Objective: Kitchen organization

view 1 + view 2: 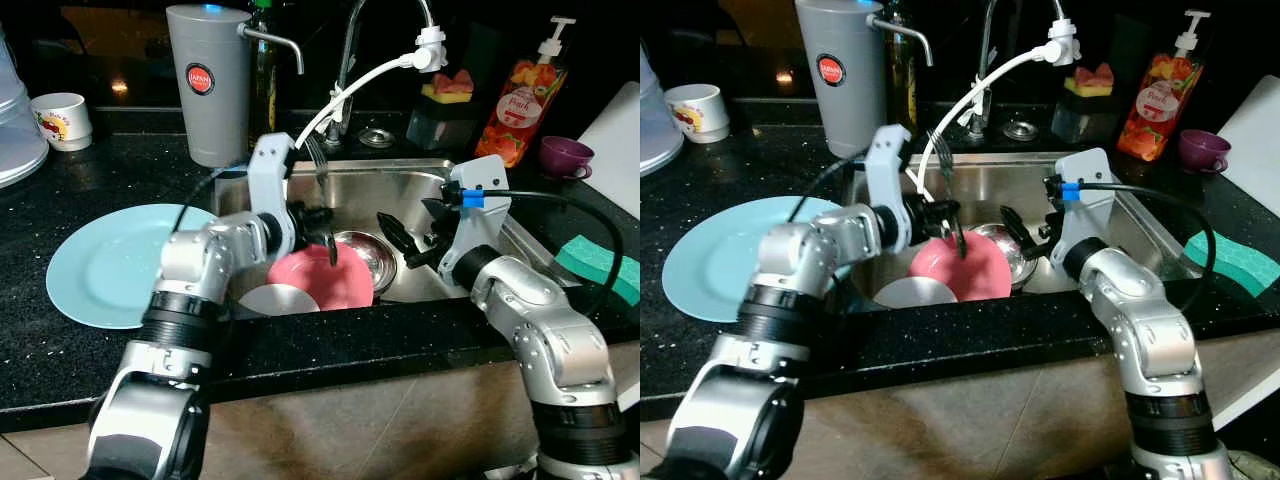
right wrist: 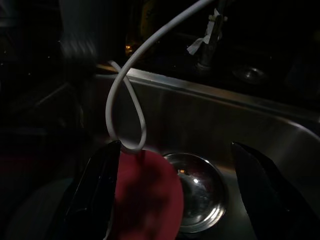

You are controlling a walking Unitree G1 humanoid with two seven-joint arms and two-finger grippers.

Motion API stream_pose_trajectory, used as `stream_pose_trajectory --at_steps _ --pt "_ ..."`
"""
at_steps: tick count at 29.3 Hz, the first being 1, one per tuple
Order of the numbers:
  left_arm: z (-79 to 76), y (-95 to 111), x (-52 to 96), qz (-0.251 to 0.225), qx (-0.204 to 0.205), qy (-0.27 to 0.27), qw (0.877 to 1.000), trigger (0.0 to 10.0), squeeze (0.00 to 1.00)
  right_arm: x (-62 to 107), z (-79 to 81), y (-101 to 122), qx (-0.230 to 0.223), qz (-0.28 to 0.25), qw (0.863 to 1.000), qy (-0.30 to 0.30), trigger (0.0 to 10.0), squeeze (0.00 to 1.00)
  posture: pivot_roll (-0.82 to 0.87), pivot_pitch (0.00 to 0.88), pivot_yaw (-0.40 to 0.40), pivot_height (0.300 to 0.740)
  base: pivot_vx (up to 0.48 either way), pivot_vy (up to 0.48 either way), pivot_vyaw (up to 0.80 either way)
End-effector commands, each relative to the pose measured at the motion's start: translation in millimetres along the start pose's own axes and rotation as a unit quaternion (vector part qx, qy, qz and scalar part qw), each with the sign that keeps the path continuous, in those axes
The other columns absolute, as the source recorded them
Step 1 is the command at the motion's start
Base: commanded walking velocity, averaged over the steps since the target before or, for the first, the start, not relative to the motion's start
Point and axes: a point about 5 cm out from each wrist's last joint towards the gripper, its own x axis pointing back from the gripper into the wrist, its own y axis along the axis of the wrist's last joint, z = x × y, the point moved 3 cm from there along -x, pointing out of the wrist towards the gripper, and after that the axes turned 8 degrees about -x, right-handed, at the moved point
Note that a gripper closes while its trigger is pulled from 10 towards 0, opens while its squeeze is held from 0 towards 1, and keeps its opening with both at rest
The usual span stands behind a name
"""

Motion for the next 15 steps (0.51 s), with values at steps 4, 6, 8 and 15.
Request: stream_pose_trajectory --at_steps 4,6,8,15 --pt "-3.9 -20 -11.7 0.03 -0.012 0.001 0.999 10.0 0.0 4.4 -8.5 -7 0.028 0.029 0.999 -0.019 10.0 0.0 0.06 0.178 -0.054 0.74 0.0 0.0 0.0" --pt "-2.8 -23 -14.1 0.036 -0.01 0.009 0.999 10.0 0.0 5.1 -10.8 -9 0.025 0.039 0.999 -0.025 10.0 0.0 0.06 0.178 -0.054 0.74 0.0 0.0 0.0" --pt "-2.6 -24 -15.9 0.039 -0.007 0.012 0.999 10.0 0.79 6.2 -12.8 -11 0.025 0.049 0.998 -0.03 10.0 0.0 0.06 0.178 -0.054 0.74 0.0 0.0 0.0" --pt "-4.4 -27 -18.7 0.041 -0.013 0.008 0.999 10.0 1.0 8.1 -14.9 -12 0.026 0.053 0.998 -0.034 10.0 0.0 0.05 0.164 -0.051 0.74 0.0 0.0 0.0"
